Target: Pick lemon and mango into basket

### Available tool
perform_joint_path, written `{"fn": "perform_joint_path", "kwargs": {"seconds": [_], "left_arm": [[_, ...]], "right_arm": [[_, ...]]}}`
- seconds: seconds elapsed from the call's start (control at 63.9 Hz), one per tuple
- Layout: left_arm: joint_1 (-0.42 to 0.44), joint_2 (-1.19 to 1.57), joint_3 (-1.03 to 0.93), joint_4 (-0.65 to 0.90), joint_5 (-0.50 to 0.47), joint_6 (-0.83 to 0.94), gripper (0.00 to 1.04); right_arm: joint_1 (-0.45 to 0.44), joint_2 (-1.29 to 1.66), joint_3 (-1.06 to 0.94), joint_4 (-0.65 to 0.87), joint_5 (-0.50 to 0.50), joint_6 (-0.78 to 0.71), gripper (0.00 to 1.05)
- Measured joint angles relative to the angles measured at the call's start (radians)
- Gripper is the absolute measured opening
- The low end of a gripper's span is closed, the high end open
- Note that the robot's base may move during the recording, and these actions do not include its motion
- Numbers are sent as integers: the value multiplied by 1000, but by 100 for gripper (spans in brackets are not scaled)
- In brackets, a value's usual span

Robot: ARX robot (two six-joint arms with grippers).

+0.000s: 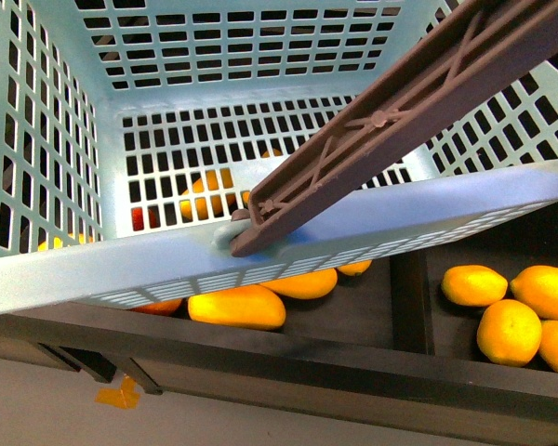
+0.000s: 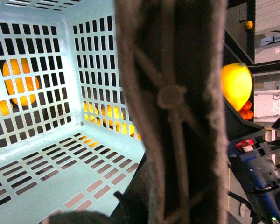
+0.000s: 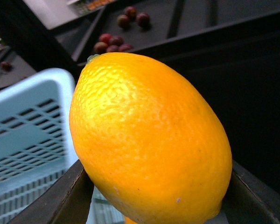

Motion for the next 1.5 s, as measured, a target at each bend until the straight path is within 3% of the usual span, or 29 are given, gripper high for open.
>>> {"fn": "perform_joint_path", "kwargs": {"seconds": [0.345, 0.454, 0.501, 0.673, 1.018, 1.096, 1.174, 1.503], "left_arm": [[0, 0, 0, 0, 0, 0, 5], [0, 0, 0, 0, -2, 0, 5], [0, 0, 0, 0, -1, 0, 5], [0, 0, 0, 0, 0, 0, 5], [1, 0, -5, 0, 0, -5, 5], [0, 0, -5, 0, -3, -1, 5], [-1, 0, -5, 0, 1, 0, 5], [0, 0, -5, 0, -2, -2, 5]], "right_arm": [[320, 93, 103, -6, 158, 65, 65], [369, 131, 111, -6, 169, 68, 65], [386, 142, 111, -6, 174, 68, 72], [414, 150, 111, -7, 198, 67, 97], [327, 48, 43, -2, 373, 50, 96], [327, 45, -36, 214, 474, -78, 84], [313, 20, -131, 353, 476, -179, 72], [246, -168, -381, 430, 424, -278, 19]]}}
